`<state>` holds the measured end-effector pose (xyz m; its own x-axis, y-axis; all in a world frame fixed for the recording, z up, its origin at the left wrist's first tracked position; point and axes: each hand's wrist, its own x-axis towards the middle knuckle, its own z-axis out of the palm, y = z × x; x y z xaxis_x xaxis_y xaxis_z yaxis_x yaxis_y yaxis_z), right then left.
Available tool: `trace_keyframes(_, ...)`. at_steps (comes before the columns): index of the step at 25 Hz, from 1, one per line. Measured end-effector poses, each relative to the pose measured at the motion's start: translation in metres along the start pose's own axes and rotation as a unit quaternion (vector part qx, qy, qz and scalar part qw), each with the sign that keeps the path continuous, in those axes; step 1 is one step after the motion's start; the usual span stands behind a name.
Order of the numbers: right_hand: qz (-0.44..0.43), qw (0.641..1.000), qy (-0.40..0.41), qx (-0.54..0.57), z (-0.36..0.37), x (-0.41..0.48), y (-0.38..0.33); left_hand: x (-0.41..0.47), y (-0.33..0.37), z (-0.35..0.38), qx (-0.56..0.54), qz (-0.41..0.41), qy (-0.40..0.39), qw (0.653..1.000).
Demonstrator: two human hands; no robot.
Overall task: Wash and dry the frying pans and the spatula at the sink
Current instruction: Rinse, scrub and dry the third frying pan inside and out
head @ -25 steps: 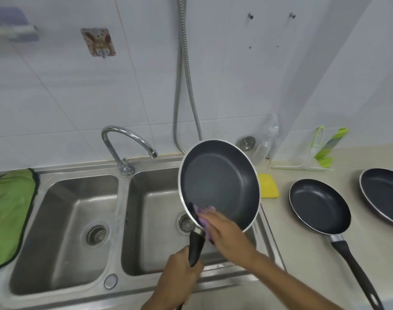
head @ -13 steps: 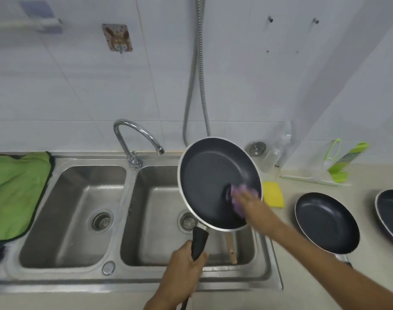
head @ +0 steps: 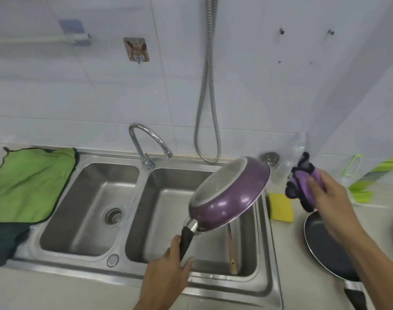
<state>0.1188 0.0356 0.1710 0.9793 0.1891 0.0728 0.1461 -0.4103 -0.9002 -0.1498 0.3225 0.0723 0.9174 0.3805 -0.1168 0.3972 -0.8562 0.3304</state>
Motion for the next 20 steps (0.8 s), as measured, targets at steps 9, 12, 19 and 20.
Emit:
trace_keyframes(9,-0.427,0.793,-0.291,-0.321,0.123,-0.081,-0.004,0.005,-0.012,0.010,0.049,-0.045,-0.037,0.997)
trace_keyframes(12,-0.421,0.763,-0.296,-0.390,0.191,-0.046,-0.032,0.004,-0.012,0.004,0.082,0.000,-0.017,0.996)
trace_keyframes(19,-0.136,0.896,-0.177,-0.383,0.126,0.098,0.002,-0.005,-0.018,-0.021,0.003,-0.050,-0.025,0.998)
trace_keyframes(20,-0.162,0.909,-0.170,-0.345,0.110,0.076,0.013,-0.004,-0.019,-0.022,-0.007,-0.059,-0.019,0.998)
